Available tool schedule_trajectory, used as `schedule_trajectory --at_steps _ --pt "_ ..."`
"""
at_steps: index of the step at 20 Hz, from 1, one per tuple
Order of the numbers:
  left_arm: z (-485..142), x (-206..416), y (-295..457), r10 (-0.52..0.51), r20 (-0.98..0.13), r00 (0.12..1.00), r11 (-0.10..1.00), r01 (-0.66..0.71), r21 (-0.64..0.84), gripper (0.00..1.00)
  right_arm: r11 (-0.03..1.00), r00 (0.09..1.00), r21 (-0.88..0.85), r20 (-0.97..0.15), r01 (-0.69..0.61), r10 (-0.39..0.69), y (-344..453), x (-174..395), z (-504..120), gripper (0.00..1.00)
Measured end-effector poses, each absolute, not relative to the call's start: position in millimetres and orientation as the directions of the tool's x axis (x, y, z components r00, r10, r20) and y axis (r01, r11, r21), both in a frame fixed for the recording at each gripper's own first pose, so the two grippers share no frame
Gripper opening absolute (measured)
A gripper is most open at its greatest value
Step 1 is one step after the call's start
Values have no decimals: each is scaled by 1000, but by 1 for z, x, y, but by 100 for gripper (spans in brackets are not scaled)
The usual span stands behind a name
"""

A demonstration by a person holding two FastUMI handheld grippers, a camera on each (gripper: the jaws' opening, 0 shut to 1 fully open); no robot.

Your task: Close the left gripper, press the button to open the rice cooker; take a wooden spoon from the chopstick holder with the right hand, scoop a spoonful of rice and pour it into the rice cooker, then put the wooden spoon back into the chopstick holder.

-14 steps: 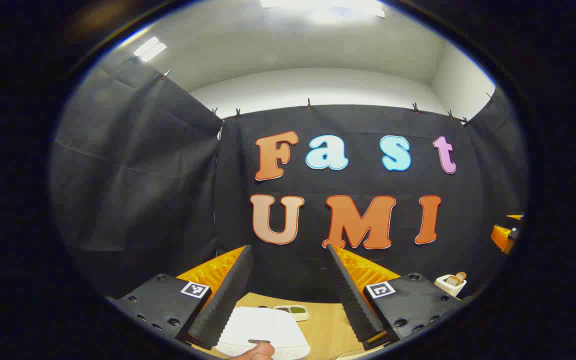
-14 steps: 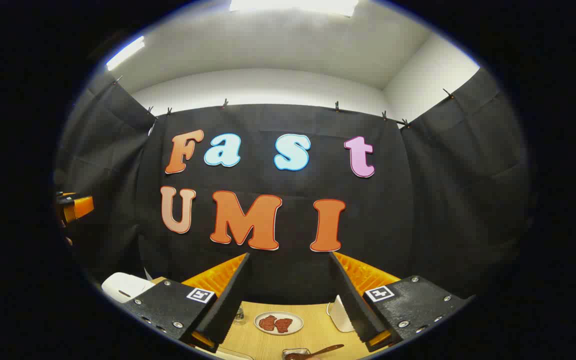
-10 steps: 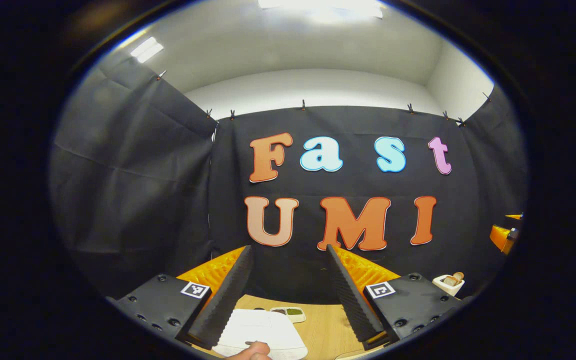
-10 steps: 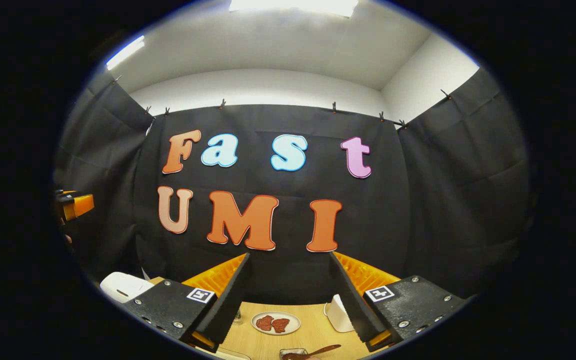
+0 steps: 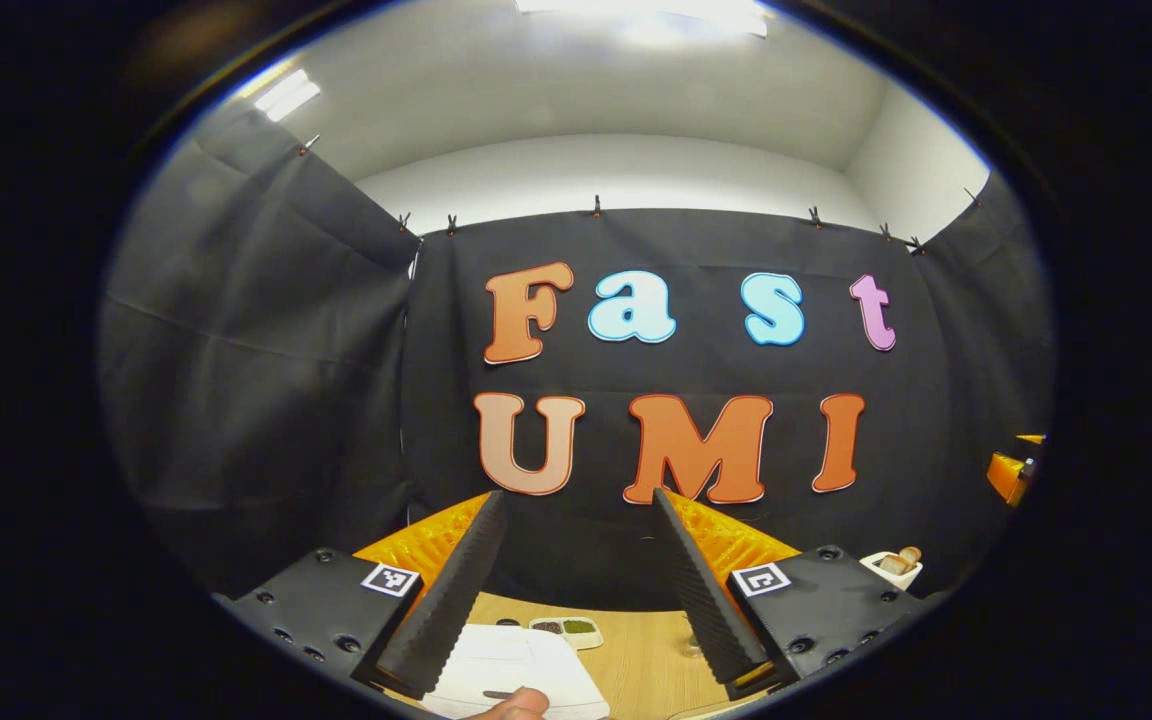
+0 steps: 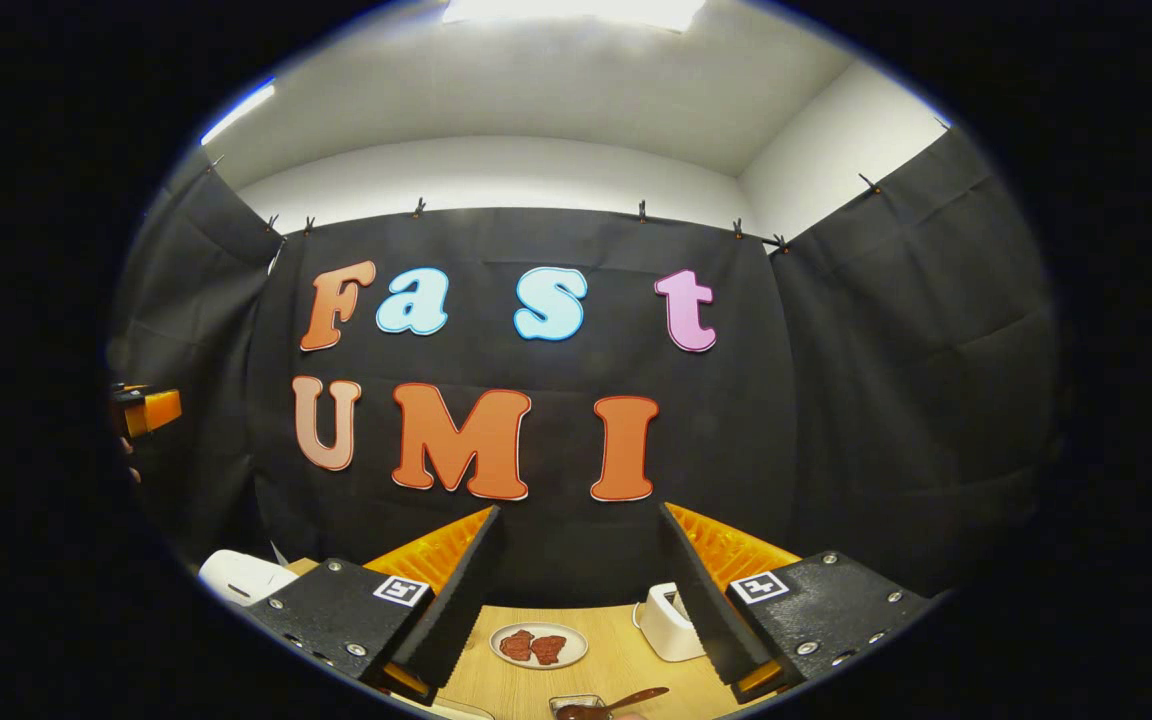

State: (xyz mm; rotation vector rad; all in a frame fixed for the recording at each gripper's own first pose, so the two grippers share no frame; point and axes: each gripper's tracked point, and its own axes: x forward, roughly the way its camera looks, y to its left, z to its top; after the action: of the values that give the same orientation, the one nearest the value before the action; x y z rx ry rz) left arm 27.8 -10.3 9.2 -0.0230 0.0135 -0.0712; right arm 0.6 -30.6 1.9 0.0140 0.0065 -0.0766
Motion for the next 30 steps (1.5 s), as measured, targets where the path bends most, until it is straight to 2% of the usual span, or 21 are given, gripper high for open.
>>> schedule_trajectory --at_steps 3,4,5,7,11,17,21,28,29,30 --pt "5 34 -7 -76 -47 996 995 73 -61 97 996 996 -3 -2 88 -88 -35 3 4 96" --pt "5 38 -6 -82 -64 995 994 77 -79 90 995 995 -9 1 97 -97 -37 4 5 94" --pt "-1 39 -7 -96 -84 992 991 88 -99 82 995 995 -11 3 98 -98 -40 3 6 96" --pt "-8 43 2 -88 -122 989 992 75 -104 67 995 995 -11 1 101 -101 -40 3 6 94" --pt "-41 49 14 -53 -258 965 998 46 -34 5 994 994 -8 -3 111 -111 -44 5 5 94" --pt "-117 44 14 -82 -555 828 993 23 -113 6 990 991 -38 -8 132 -133 -49 6 2 94" --pt "-171 31 20 -99 -740 665 990 -13 -144 6 989 989 -42 -21 144 -145 -51 2 -4 94" --pt "-253 6 34 -154 -902 403 969 -116 -218 7 980 979 -58 -68 188 -192 -58 -8 -22 94" --pt "-263 3 37 -160 -917 367 965 -136 -223 12 979 977 -61 -76 195 -199 -60 -10 -25 94" --pt "-270 0 39 -169 -928 333 961 -153 -230 2 978 975 -67 -85 199 -204 -60 -12 -29 94"
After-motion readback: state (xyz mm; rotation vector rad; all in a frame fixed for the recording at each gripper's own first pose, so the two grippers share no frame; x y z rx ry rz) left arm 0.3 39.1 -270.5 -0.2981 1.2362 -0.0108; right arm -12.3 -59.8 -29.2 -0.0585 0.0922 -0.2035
